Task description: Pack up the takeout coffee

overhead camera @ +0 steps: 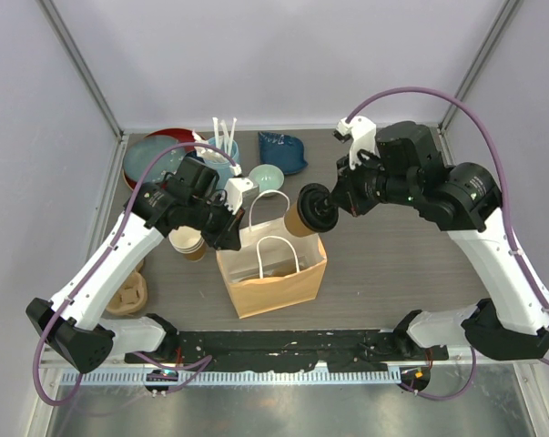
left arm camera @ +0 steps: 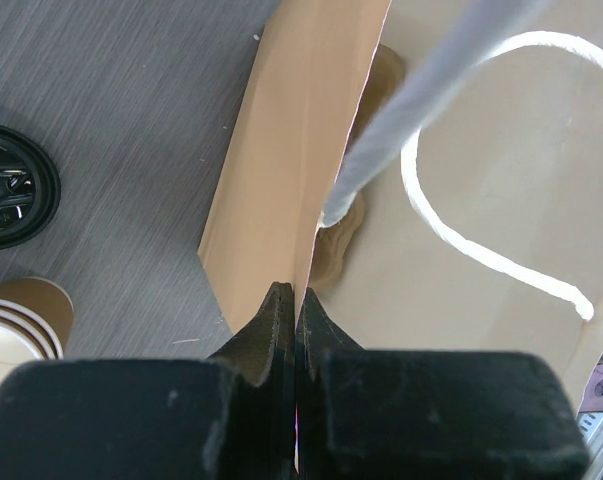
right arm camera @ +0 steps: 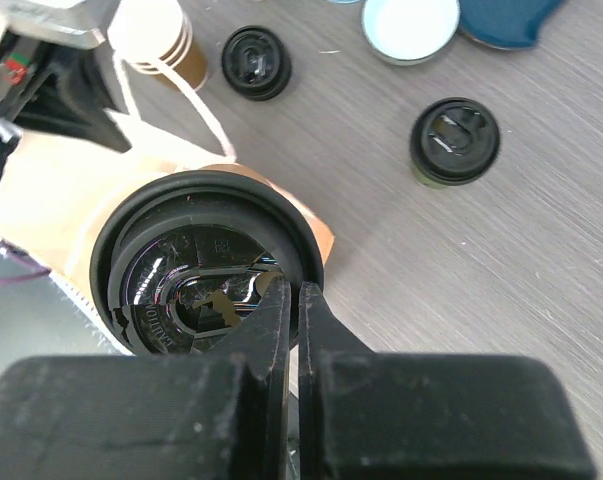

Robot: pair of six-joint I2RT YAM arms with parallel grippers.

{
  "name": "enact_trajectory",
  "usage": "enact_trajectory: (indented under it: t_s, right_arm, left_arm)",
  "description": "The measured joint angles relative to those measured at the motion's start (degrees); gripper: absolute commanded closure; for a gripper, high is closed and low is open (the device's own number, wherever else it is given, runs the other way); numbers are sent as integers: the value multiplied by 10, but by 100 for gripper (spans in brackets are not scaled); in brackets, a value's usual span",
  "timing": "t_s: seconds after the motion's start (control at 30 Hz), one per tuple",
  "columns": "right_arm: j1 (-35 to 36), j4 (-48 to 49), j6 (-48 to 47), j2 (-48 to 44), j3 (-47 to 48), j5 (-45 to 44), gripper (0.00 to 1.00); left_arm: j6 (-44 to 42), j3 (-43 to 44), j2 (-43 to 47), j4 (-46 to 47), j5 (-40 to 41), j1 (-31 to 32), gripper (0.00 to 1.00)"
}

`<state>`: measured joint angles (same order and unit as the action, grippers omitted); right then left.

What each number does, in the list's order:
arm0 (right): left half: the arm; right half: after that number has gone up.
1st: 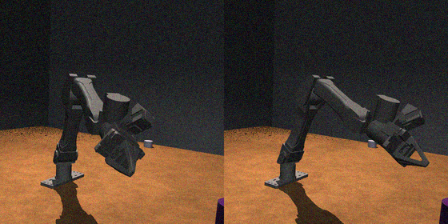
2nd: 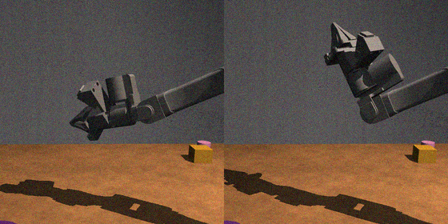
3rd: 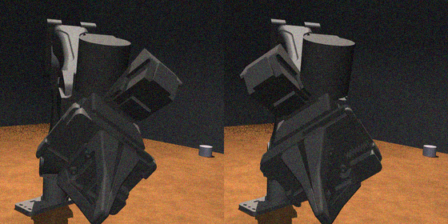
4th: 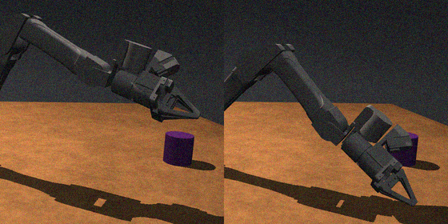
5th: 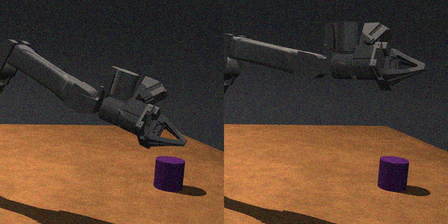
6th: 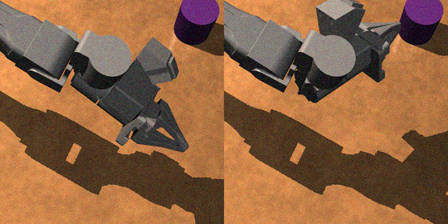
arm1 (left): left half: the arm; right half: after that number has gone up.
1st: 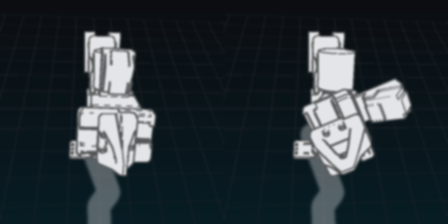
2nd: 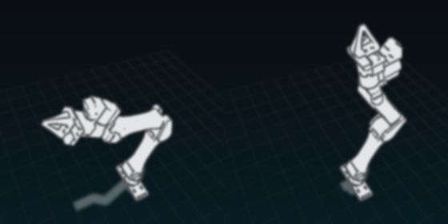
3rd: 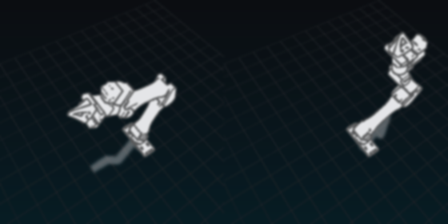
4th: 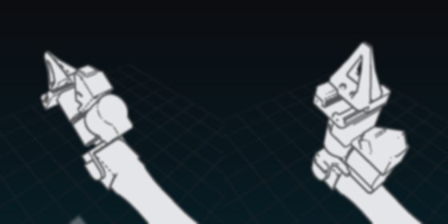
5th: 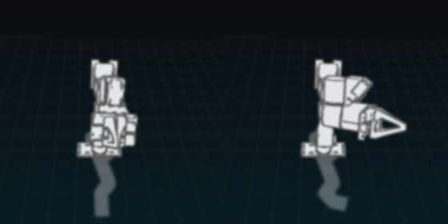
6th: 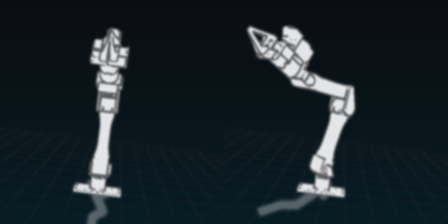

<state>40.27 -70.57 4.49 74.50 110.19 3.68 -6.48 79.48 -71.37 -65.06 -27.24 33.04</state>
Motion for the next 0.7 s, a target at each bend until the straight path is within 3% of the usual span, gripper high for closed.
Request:
enact_trajectory:
  t_s: [0.27,0.7]
  right_arm:
    - [99,-15,-9,30,0,-36,99]
    - [155,-23,-34,145,-10,-126,99]
  left_arm:
    - [0,0,0,0,0,0,100]
    - [0,0,0,0,-7,0,100]
